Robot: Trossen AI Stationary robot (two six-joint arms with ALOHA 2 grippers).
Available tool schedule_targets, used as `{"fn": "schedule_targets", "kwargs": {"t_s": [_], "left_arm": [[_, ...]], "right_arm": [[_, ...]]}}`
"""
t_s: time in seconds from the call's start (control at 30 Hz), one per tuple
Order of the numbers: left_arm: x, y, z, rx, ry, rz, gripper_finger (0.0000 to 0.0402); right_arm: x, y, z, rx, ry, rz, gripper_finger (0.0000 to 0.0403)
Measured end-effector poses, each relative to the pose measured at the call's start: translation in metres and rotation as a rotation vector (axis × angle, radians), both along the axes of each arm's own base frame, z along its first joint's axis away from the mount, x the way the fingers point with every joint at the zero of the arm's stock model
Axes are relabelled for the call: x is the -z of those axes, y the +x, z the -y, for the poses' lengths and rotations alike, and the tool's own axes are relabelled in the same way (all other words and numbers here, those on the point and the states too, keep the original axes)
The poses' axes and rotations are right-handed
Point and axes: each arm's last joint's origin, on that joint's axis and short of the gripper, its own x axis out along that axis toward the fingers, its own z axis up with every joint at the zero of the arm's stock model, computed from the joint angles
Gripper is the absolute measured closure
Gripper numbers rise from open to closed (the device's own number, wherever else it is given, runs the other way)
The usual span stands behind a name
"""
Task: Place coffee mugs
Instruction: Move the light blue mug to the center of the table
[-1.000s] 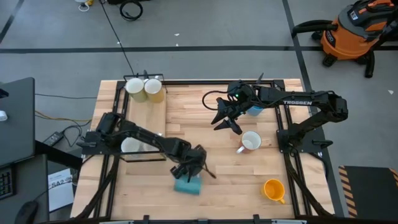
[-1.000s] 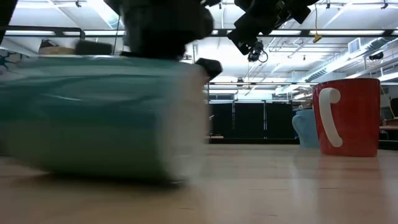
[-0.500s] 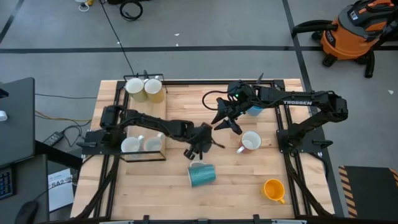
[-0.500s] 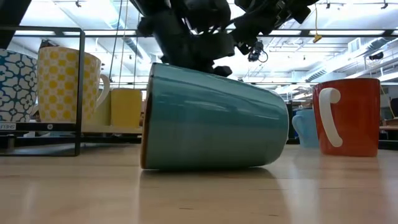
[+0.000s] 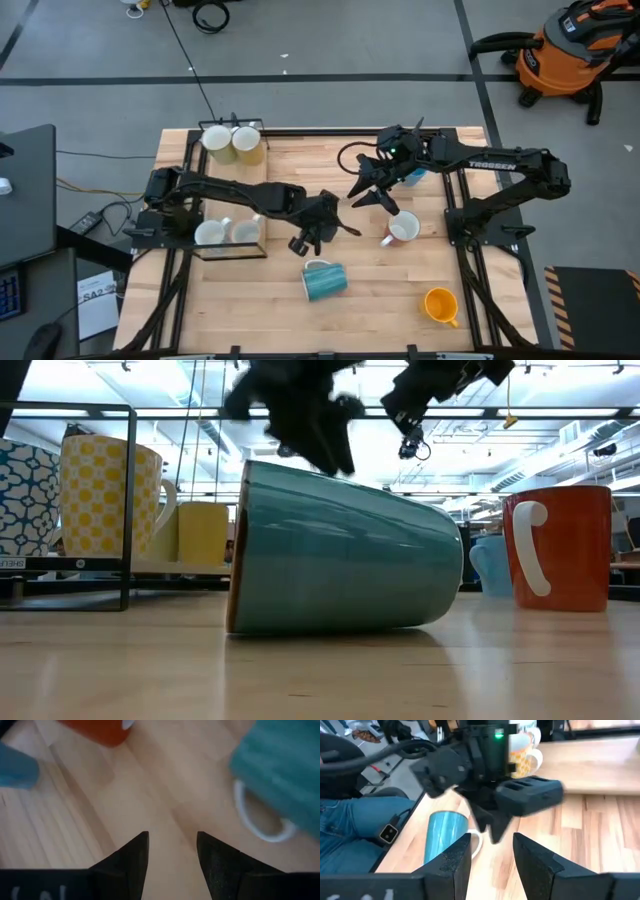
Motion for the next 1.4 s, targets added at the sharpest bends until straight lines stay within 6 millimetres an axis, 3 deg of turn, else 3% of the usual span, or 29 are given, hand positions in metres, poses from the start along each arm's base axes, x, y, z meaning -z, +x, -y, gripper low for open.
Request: {"fn": "schedule_targets", "kwargs": {"t_s": [0.13, 0.23, 0.47, 0.63, 0.9, 1.4], "left_arm": [[-0.02, -0.009, 0.02, -0.021, -0.044, -0.031, 0.023], [-0.024, -0.018, 0.04, -0.013, -0.06, -0.083, 0.023], [-0.014, -0.043, 0.089, 0.033, -0.064, -0.213, 0.023], [0.003, -0.058, 0.112, -0.064, -0.026, -0.228, 0.023], [0.033, -0.065, 0.125, -0.177, 0.037, -0.13, 0.023], [0.055, -0.055, 0.129, -0.209, 0.023, -0.021, 0.023]], "right_arm": [[-0.01, -0.009, -0.002, -0.001, -0.01, 0.037, 0.0252], [-0.015, -0.014, -0.004, 0.003, -0.016, 0.051, 0.0252], [-0.02, -0.02, -0.006, 0.002, -0.023, 0.066, 0.0252], [-0.018, -0.019, -0.008, -0.004, -0.021, 0.054, 0.0252], [-0.018, -0.017, -0.012, -0.001, -0.036, 0.054, 0.0252], [-0.018, -0.016, -0.023, -0.034, -0.043, 0.053, 0.0252]]}}
